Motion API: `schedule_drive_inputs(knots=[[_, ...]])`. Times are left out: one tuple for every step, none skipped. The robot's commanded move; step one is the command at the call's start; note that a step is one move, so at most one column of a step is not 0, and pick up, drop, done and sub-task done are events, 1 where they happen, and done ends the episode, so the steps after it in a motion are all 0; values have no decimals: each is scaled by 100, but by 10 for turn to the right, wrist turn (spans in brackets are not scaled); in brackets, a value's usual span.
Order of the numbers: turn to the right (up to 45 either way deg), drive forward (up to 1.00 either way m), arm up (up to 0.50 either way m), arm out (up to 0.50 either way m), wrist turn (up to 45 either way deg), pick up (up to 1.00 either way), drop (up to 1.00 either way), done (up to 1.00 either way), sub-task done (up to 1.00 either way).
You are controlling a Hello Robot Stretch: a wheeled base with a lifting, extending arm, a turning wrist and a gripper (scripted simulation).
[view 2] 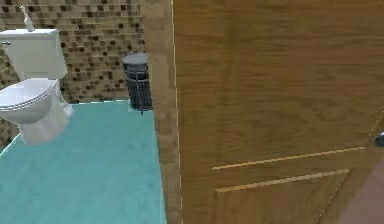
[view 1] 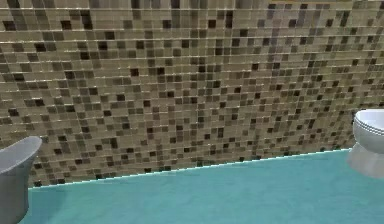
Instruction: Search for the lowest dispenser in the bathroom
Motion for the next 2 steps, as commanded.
schedule_drive_inputs(knots=[[0,10,0,0,0,0,0,0,0],[300,0,0,0,0,0,0,0,0]])
